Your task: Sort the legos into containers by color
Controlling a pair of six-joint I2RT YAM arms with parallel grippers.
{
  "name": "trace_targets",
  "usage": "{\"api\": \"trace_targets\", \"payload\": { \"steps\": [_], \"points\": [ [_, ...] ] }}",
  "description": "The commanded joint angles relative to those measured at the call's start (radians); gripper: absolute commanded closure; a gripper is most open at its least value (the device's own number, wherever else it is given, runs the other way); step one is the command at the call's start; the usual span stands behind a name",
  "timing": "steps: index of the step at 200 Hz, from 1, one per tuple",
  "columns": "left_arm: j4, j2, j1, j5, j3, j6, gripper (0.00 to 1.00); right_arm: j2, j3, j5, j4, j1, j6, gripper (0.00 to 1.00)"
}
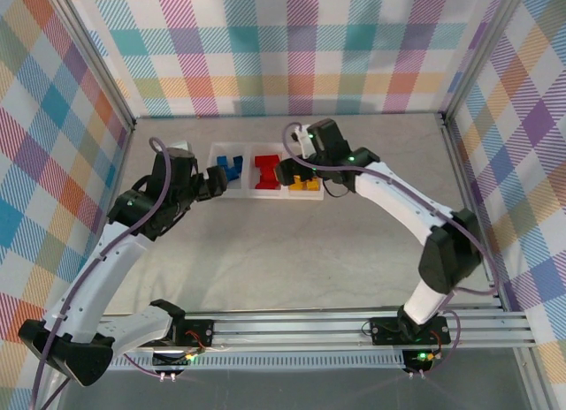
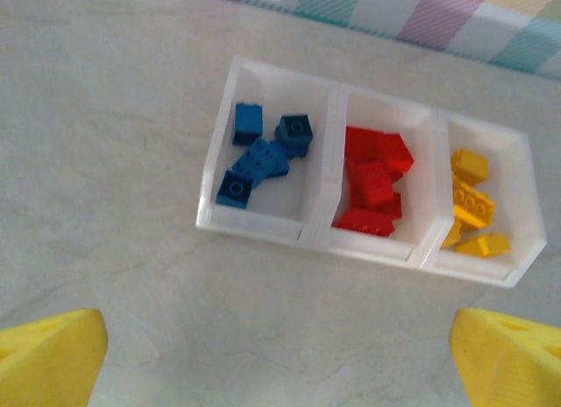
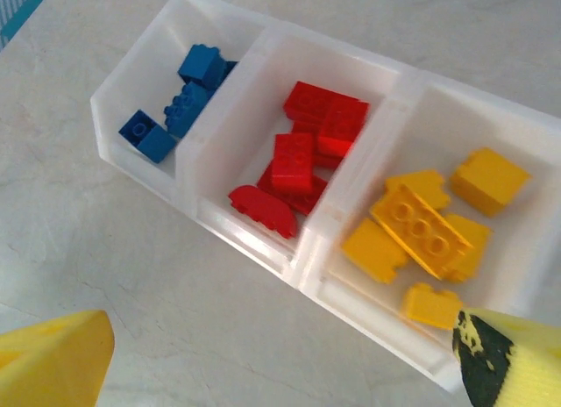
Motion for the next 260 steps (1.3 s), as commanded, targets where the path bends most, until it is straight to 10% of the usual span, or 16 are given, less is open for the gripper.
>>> {"api": "trace_targets", "payload": {
  "steps": [1, 59, 147, 260],
  "points": [
    [-0.051, 0.040, -0.001, -0.050, 0.070, 0.051, 0.00, -0.125, -0.063, 0.086, -0.008, -0.054, 0.026, 0.01],
    [-0.126, 0.109, 0.030, -0.133, 0.178, 0.059, 0.00, -0.458, -0.253, 0.168, -0.067, -0.186, 0.037, 0.01],
    [0.425, 0.062, 0.111, -0.423, -0.316, 0.132, 0.00, -0.555, -0.353, 0.415, -0.074, -0.246, 0.086, 0.01],
    [1.323, 0.265, 0.256, -0.186, -0.773, 0.349, 0.00, -0.654, -0.690, 0.350, 0.339, -0.332, -0.154, 0.01]
  ]
}}
